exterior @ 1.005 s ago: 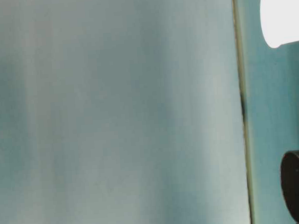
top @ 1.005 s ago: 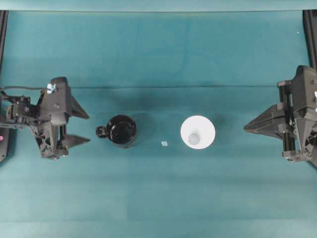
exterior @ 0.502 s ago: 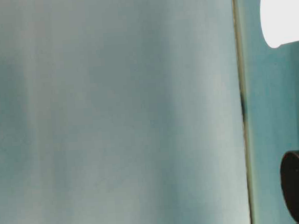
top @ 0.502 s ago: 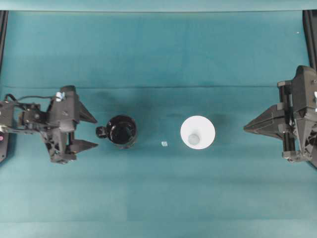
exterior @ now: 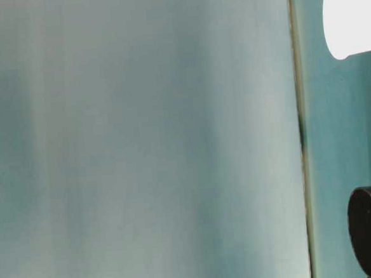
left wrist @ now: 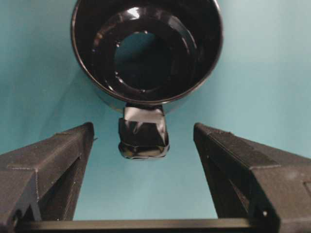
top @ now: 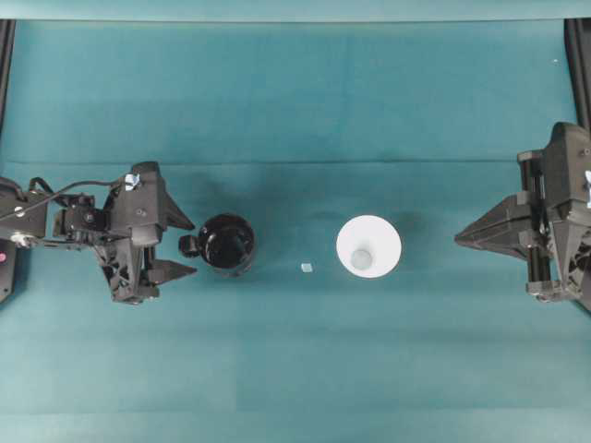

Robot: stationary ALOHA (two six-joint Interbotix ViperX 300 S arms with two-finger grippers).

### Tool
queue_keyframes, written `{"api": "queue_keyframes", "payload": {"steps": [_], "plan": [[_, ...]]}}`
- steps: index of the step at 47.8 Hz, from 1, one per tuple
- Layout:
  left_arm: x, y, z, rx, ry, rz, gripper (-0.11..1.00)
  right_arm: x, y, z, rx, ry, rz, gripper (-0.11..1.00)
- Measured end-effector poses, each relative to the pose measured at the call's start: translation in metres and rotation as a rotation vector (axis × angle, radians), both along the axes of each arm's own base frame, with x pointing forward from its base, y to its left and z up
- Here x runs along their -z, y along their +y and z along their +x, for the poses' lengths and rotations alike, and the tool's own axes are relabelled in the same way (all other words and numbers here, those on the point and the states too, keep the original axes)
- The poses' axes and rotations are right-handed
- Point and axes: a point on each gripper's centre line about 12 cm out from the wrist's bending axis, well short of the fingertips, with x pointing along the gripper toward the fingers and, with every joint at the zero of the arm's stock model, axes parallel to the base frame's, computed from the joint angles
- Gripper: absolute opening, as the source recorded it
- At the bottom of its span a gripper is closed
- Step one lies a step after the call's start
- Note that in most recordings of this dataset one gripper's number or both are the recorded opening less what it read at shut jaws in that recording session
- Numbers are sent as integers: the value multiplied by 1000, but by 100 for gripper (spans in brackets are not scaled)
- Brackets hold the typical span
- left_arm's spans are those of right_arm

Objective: Put a paper cup into the cup holder on your left arm.
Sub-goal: 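Advance the left gripper onto the black mug's handle and close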

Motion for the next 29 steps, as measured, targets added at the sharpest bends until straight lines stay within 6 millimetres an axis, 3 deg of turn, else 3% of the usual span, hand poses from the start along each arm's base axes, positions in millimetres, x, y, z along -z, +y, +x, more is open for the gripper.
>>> {"api": "queue_keyframes", "payload": {"steps": [6, 11, 15, 22, 29], "plan": [[0, 2, 0, -8, 0, 0, 84, 0, 0, 0, 0, 2, 0, 0], [0, 3, 0, -12, -2, 0, 75, 0, 0, 0, 0, 2, 0, 0], [0, 4, 0, -14, -3, 0, 63, 0, 0, 0, 1, 2, 1, 0], [-2, 4, 2, -10, -23, 4, 31, 0, 0, 0, 0, 0, 1, 0], [-3, 4, 2, -14, -31, 1, 30, 0, 0, 0, 1, 0, 3, 0]]}}
